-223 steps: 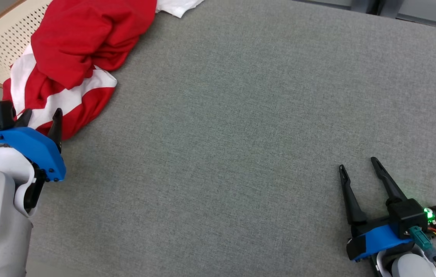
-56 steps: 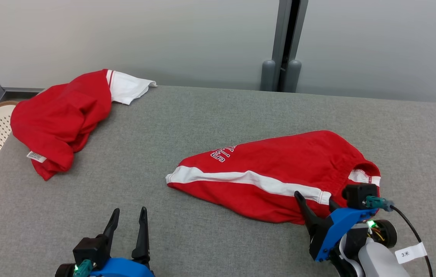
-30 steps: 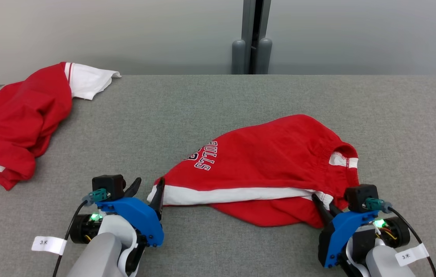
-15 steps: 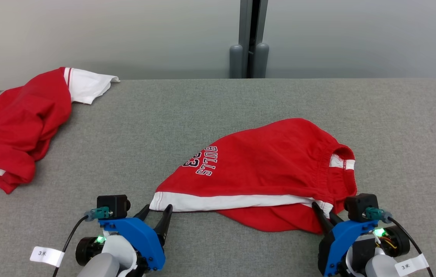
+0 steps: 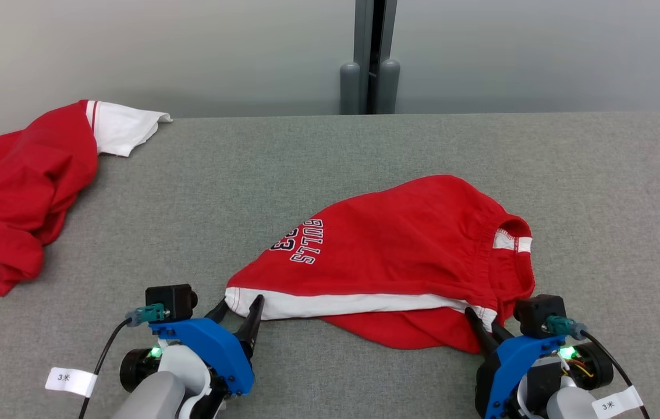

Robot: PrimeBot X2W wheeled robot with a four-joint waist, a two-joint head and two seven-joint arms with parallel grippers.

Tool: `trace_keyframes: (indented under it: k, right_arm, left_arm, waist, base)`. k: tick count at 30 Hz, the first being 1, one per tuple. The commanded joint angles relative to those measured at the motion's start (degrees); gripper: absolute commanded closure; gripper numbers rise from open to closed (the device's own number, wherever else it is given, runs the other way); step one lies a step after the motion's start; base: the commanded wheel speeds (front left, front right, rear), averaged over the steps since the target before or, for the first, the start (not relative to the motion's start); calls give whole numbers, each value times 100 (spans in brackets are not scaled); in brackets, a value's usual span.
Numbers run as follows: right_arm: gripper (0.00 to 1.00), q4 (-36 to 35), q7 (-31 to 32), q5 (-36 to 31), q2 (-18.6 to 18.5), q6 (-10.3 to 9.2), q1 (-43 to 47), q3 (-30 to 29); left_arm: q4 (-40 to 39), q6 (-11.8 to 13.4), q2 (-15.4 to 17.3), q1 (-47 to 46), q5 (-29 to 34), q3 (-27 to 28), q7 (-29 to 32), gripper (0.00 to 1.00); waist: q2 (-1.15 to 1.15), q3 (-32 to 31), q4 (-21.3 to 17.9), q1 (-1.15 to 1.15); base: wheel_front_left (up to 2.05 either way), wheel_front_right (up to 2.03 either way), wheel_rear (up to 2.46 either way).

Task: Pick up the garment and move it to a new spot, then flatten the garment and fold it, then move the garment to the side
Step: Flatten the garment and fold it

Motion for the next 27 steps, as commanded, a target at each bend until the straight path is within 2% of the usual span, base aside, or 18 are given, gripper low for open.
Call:
trace_keyframes:
  k: [1, 9, 10, 11, 12, 14, 15, 18, 27]
  right_arm:
    - [100, 4, -42, 13, 17, 0, 28, 1]
    - [100, 21, -79, 31, 22, 0, -22, -16]
    - [100, 21, -82, 36, 23, 0, -29, -11]
    - [100, 20, -86, 37, 24, 0, -37, -12]
    - [100, 19, -93, 42, 24, 0, -44, -9]
    - [100, 15, -108, 42, 25, 0, -58, -15]
    - [100, 13, -107, 42, 26, 0, -62, -22]
    - [100, 23, -124, 46, 26, 0, -69, -42]
    - [100, -132, -329, 116, 10, 0, -135, -256]
  left_arm:
    - [24, -10, 38, -100, -49, -43, -81, 0]
    - [281, -10, 67, -260, -275, -128, -227, 0]
    - [310, -10, 63, -286, -300, -144, -242, 7]
    - [340, -10, 60, -308, -332, -165, -247, 24]
    - [369, -10, 59, -320, -358, -185, -267, 47]
    - [382, -10, 45, -341, -429, -203, -333, 67]
    - [373, -10, 43, -356, -465, -205, -387, 72]
    - [361, -10, 60, -399, -546, -264, -461, 100]
    - [6, -10, 236, -363, -730, -366, -964, 100]
  waist:
    - [0, 7, -8, 0]
    - [0, 57, -27, 0]
    - [0, 64, -31, 0]
    - [0, 70, -34, 0]
    - [0, 76, -38, 0]
    - [0, 90, -43, 0]
    - [0, 95, -43, 0]
    - [0, 101, -40, 0]
    - [0, 14, -32, 0]
  base:
    - [0, 0, 0]
    - [0, 0, 0]
    - [0, 0, 0]
    - [0, 0, 0]
    - [0, 0, 0]
    - [0, 0, 0]
    - [0, 0, 0]
    - [0, 0, 0]
    - [0, 0, 0]
